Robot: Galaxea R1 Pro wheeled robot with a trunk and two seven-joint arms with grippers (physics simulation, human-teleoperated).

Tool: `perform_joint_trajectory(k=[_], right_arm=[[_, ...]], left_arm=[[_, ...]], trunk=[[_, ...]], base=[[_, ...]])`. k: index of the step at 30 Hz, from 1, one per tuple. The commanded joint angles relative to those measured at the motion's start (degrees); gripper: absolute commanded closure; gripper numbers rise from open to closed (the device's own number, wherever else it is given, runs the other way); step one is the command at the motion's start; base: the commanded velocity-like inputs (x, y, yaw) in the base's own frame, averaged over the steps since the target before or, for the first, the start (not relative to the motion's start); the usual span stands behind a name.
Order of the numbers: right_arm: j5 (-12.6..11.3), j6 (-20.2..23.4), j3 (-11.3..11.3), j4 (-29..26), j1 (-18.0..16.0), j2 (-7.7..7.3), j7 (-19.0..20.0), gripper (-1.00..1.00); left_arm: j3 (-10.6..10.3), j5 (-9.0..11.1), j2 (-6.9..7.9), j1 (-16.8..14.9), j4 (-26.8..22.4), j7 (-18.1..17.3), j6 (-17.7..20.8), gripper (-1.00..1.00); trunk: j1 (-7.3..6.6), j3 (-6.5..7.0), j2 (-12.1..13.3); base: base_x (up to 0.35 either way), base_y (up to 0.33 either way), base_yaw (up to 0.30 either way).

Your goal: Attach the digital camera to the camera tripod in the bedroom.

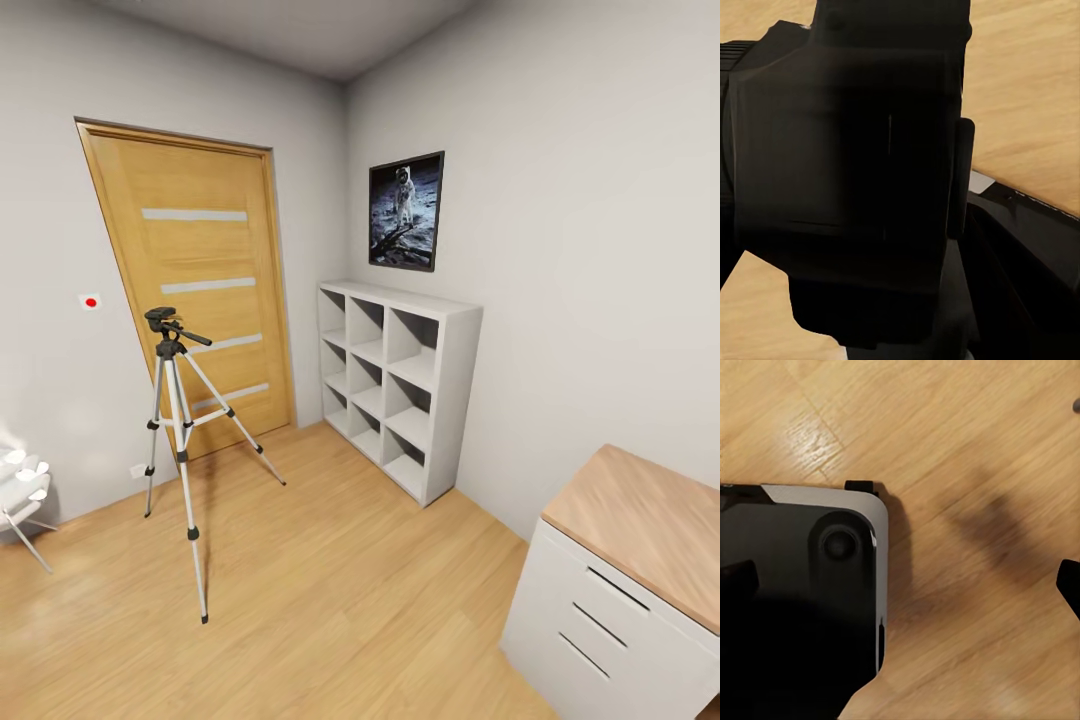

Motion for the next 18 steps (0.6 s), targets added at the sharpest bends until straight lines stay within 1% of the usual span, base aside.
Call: perform_joint_trajectory(k=[1, 4, 7, 15, 18], right_arm=[[0.53, -0.26, -0.51, 0.19, -0.06, 0.04, 0.09, -1.0], [0.36, -0.03, -0.61, 0.19, -0.06, 0.45, 0.08, -1.0], [0.33, 0.0, -0.63, 0.19, -0.06, 0.46, 0.09, -1.0], [0.39, 0.03, -0.63, 0.17, -0.06, 0.45, 0.09, -1.0], [0.52, 0.01, -0.63, 0.11, -0.06, 0.33, 0.09, -1.0]], left_arm=[[-0.49, 0.52, 0.01, -0.02, 0.01, -0.18, 0.21, 1.0], [-0.47, 0.57, 0.01, -0.02, 0.01, -0.18, 0.17, 1.0], [-0.49, 0.58, 0.01, -0.02, 0.01, -0.18, 0.16, 1.0], [-0.5, 0.66, 0.01, -0.02, -0.08, -0.24, -0.39, 1.0], [-0.09, 1.28, 0.01, -0.02, -0.15, -0.2, -0.64, 1.0]], trunk=[[0.02, -0.02, -0.04], [0.02, 0.0, -0.04], [0.02, 0.08, -0.04], [0.02, 0.27, -0.04], [0.02, 0.28, -0.04]], base=[[0.0, 0.0, 0.0], [0.0, 0.0, 0.021], [0.0, 0.0, 0.155], [0.0, 0.0, 0.258], [0.0, 0.0, 0.288]])
